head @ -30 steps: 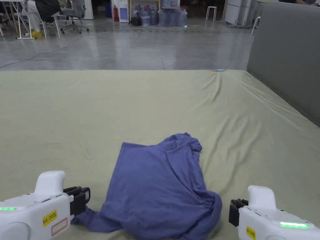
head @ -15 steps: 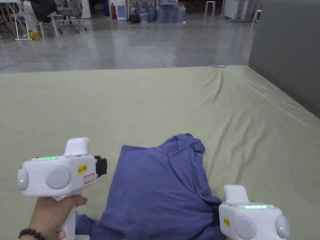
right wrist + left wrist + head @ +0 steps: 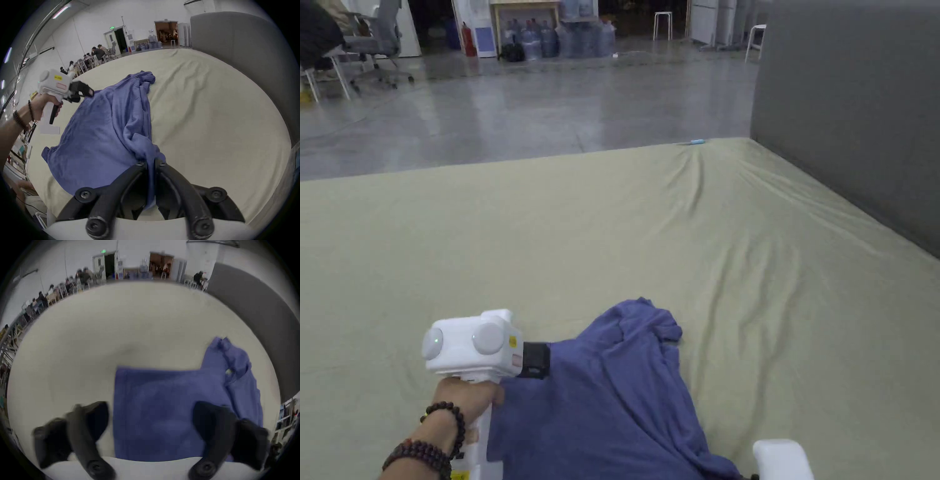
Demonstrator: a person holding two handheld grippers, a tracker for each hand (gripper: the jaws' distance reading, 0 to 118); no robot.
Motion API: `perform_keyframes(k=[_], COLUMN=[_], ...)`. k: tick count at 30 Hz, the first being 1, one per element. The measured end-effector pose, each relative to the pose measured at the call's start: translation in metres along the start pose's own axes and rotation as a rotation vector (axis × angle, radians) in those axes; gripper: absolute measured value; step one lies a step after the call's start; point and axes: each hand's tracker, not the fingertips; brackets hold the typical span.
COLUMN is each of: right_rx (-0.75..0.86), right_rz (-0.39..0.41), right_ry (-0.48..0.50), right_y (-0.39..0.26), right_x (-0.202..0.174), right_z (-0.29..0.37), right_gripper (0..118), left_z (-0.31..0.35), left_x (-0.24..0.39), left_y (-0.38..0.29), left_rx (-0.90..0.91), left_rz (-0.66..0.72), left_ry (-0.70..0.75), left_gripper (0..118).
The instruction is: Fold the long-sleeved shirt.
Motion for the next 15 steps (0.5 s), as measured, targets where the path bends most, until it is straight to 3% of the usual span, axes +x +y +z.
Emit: perform_keyframes(k=[1,2,4,9,13,15], right_rx=[-0.001,-0.002,-0.004,0.021,0.123,0.18], right_rz=[-0.001,-0.002,0.002,0.0,0.013,0.067], right_ry=[0.002,0.004,0.004,0.016,0.058,0.054], right_y=[0.001,0.001,0.002,0.009,0.047,0.082], right_x=[0.001,0.001,0.001,-0.001,-0.001,-0.004], right_z=[0.0,0.0,-0.001,0.006,0.034,0.052], right_gripper=[5,5,5,5,2,1], left_z=[-0.006,0.007,0.019,0.064,0.149,0.201], left_x=[-0.001,0.003,0.009,-0.005,-0.031,-0.047], left_y=[-0.002,-0.007,-0.004,-0.002,0.009,0.016], left_rx=[-0.059,0.074,0.083,0.119,0.318,0.412], left_rz=[-0.019,-0.091,-0.096,-0.031,0.022,0.028], left_ry=[0.028,0.139,0.089,-0.056,-0.117,-0.126], left_gripper=[65,51,0,0,0,0])
